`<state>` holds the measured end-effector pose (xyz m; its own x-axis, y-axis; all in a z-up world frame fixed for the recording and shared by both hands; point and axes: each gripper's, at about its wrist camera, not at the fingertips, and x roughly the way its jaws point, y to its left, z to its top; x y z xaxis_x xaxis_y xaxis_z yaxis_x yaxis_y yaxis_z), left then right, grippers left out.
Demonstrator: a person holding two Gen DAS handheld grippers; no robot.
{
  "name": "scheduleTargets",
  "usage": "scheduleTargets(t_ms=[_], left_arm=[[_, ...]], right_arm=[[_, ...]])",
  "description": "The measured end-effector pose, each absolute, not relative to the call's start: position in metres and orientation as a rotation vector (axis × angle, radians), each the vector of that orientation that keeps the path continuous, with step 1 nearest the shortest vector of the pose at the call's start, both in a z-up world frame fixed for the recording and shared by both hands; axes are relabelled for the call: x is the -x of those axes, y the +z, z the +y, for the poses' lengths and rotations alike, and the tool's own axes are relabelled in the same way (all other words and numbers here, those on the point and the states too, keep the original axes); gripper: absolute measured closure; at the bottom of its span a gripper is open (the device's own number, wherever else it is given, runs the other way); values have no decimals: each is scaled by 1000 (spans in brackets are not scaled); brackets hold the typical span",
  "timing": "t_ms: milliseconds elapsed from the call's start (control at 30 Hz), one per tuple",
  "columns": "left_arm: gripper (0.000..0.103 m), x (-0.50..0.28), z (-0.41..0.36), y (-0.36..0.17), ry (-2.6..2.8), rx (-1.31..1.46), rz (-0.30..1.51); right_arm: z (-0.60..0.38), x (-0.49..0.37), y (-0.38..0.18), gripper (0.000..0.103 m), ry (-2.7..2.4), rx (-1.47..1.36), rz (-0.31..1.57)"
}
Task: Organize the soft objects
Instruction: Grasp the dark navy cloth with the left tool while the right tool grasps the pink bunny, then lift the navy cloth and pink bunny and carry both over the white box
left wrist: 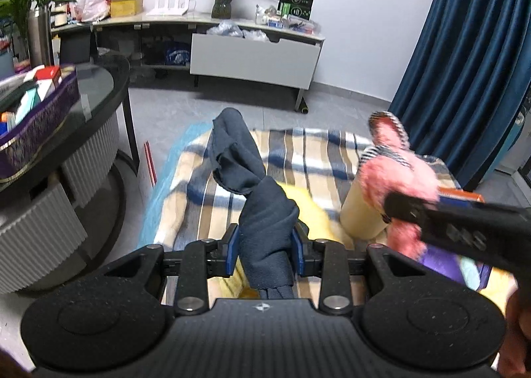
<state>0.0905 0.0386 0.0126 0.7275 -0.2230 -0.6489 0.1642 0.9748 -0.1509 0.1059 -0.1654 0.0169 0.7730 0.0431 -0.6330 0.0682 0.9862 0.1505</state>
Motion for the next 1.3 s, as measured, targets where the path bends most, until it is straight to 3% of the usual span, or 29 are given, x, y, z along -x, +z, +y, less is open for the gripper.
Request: scheduleTargets(t_ms=[433, 1300], left_arm=[[70, -80, 10, 38, -229, 37, 676], [70, -62, -20, 39, -263, 10, 687]], right_arm=[[-184, -63, 41, 56, -15, -222, 611], [-210, -26, 50, 55, -60, -226, 568]])
